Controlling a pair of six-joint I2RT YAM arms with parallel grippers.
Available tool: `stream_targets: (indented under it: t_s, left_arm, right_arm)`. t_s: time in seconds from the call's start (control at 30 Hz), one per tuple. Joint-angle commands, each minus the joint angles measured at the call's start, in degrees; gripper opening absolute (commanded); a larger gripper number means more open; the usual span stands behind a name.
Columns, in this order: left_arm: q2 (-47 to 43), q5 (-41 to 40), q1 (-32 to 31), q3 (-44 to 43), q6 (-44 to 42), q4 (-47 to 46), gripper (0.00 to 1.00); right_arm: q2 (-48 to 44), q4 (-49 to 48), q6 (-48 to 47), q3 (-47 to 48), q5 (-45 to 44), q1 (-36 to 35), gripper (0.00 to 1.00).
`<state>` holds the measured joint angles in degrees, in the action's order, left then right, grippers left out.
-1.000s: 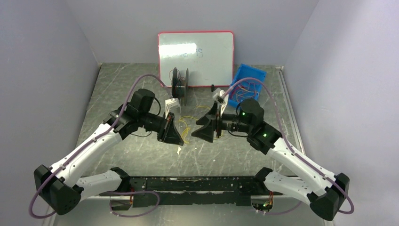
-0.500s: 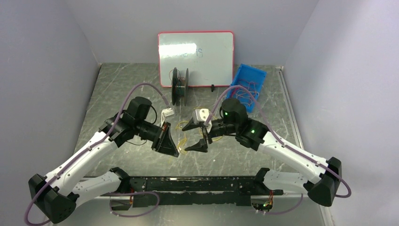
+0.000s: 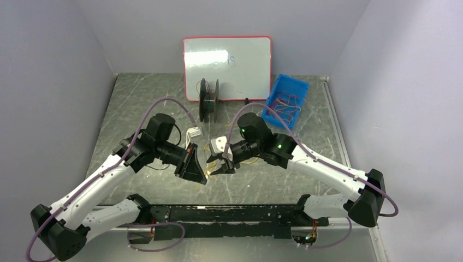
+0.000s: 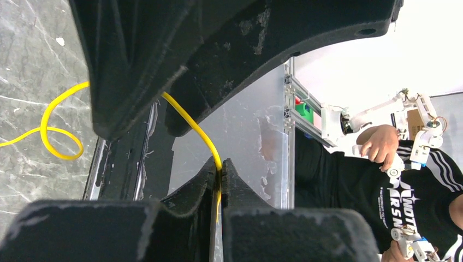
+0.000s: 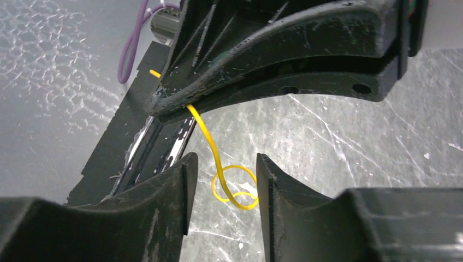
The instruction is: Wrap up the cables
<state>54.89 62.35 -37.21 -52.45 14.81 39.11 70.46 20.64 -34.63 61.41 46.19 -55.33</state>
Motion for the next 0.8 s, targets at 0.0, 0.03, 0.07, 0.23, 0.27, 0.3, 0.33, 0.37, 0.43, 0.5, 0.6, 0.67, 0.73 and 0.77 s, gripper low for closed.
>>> stream_targets:
  t_s: [0.0,0.03,0.07,0.23,0.27,0.3,0.33,0.37,0.43,0.5,0.6,0.67,0.73,0.77]
  left_arm:
    - [0.4,0.9,-0.4,-1.3,-0.4,1.3,0.07]
    - [0.6,0.9,-0.4,-1.4,-0.5,1.5,0.07]
    - [0.9,1.0,-0.4,-1.5,-0.8,1.6,0.07]
    - [1.6,1.4,-0.4,-1.2,-0.9,1.6,0.07]
    - [1.6,1.6,-0.4,-1.2,-0.8,1.4,0.07]
    - [1.7,1.4,-0.4,-1.3,-0.9,1.5,0.07]
    - [1.7,1.0,-0.4,-1.5,-1.1,1.9,0.07]
    - [1.9,0.7,-0.4,-1.8,-1.3,2.2,0.07]
    - [2.1,-0.9,-0.4,-2.6,-1.7,2.8,0.07]
    - [2.6,-3.4,-0.4,-3.9,-2.3,4.3,0.16]
    - [2.4,-7.6,-0.4,-6.0,-2.2,4.9,0.5]
    - [1.5,-10.9,-0.4,-7.3,-1.4,4.1,0.65]
    - [0.9,-14.7,-0.4,-9.1,-0.9,3.1,0.69]
    - [0.9,-16.9,-0.4,-10.1,-0.7,2.8,0.7]
  right_arm:
    - [-0.3,1.6,-2.4,1.5,2.1,-0.9,0.45]
    - [-0.4,1.9,-2.5,1.6,2.1,-1.0,0.44]
    - [-0.4,2.0,-2.4,1.7,2.1,-1.1,0.43]
    - [-0.1,1.9,-2.1,2.1,1.7,-1.3,0.32]
    - [0.0,2.0,-2.2,2.3,1.5,-1.3,0.27]
    - [0.2,2.5,-2.4,2.5,1.4,-1.3,0.21]
    - [0.5,3.2,-2.7,2.9,1.3,-1.3,0.13]
    - [0.9,4.1,-3.3,3.3,1.1,-1.3,0.03]
    - [1.1,6.2,-4.4,4.0,0.7,-1.3,0.0]
    - [1.0,7.5,-5.0,4.1,-0.3,-1.3,0.0]
    - [-1.0,7.2,-4.4,3.0,-4.1,-1.3,0.0]
    - [-2.8,6.5,-3.2,1.9,-7.6,-1.3,0.0]
    - [-4.5,6.1,-1.8,1.1,-11.3,-1.3,0.0]
    - [-5.1,6.0,-1.0,0.9,-14.0,-1.2,0.0]
